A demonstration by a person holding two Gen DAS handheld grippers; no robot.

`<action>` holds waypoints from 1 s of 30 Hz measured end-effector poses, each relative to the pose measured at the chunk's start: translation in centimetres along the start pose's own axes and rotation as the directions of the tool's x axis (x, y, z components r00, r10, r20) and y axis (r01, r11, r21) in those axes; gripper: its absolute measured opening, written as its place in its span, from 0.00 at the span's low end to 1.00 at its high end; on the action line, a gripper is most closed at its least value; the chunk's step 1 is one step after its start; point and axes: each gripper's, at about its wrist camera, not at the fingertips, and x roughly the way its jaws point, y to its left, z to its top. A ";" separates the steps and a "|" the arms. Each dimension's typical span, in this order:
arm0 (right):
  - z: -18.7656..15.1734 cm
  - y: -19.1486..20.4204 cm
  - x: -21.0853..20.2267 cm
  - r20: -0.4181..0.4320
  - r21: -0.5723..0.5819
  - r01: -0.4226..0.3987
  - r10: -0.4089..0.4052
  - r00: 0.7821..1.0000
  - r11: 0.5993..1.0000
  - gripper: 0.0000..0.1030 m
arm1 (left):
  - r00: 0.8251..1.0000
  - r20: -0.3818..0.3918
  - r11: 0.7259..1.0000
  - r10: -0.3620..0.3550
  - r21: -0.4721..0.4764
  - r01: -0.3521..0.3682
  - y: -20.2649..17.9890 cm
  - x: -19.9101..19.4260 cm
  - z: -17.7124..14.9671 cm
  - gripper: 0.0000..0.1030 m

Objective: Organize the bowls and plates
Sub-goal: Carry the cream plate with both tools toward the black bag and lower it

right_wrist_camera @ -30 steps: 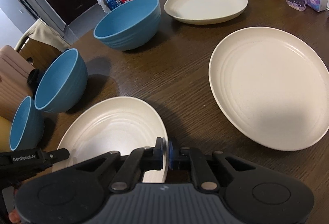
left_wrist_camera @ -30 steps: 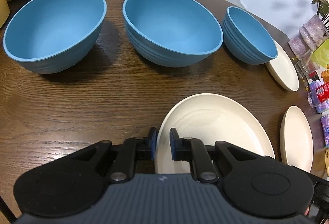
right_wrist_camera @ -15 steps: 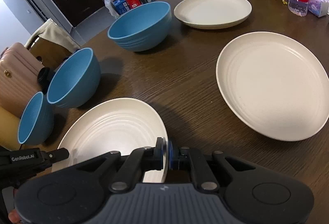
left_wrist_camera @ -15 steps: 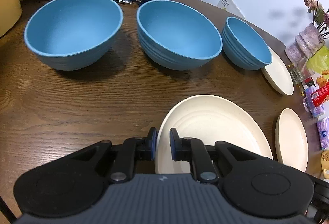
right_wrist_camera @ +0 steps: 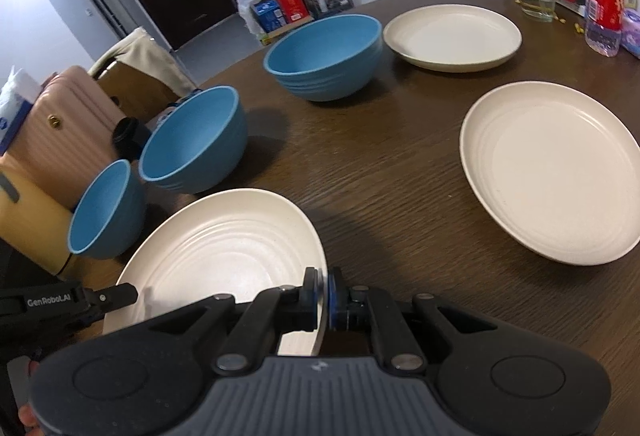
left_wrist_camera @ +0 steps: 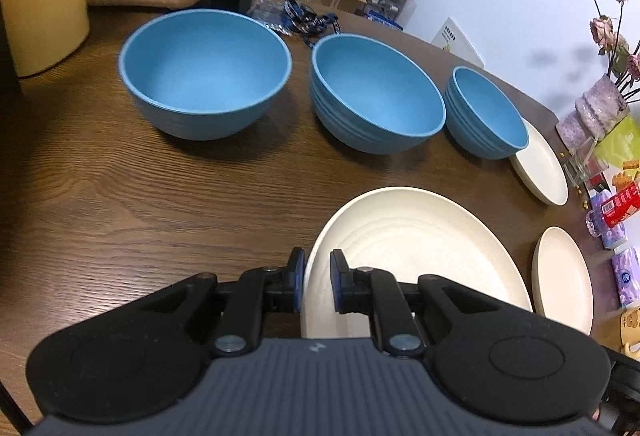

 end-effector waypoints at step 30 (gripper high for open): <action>-4.5 8.7 0.7 -0.110 -0.203 -0.184 0.164 0.980 0.962 0.06 | 0.982 0.071 0.962 0.174 -0.225 -0.154 10.9 -7.5 -5.2 0.14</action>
